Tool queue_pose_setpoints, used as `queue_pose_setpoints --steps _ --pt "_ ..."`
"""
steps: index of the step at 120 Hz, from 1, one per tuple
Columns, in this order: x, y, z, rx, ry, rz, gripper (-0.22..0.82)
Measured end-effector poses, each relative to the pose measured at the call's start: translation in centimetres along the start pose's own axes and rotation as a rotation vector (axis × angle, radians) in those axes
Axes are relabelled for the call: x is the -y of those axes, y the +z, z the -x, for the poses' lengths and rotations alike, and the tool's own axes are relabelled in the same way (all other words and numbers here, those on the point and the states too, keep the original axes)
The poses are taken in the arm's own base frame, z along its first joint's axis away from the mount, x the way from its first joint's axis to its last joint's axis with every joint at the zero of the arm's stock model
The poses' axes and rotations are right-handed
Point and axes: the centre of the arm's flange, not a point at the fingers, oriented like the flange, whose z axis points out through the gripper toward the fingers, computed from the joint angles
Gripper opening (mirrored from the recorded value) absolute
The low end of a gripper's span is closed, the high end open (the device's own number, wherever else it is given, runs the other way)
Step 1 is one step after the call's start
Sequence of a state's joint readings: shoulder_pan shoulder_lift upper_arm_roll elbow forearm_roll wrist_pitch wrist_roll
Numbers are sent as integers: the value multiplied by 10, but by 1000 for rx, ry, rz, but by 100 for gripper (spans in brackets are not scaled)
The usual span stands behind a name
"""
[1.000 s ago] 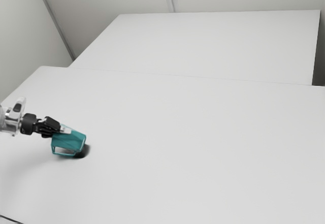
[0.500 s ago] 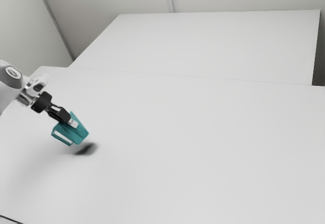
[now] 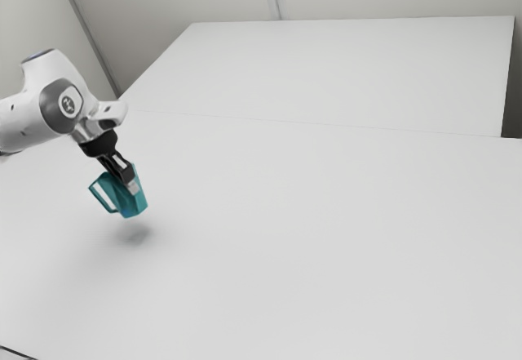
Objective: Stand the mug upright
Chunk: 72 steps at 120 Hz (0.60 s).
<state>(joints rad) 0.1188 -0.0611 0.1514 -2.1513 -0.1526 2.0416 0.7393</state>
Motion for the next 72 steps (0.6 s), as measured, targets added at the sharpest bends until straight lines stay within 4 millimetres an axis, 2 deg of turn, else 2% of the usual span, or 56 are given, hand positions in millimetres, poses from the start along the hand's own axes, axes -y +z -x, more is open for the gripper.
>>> queue_pose_setpoints --steps 12,31,72 --pt "-16 -8 -5 18 2 -55 -16" --pt "-38 -4 -10 63 -17 -120 -16" --pt "-89 28 -19 98 -78 -204 -15"
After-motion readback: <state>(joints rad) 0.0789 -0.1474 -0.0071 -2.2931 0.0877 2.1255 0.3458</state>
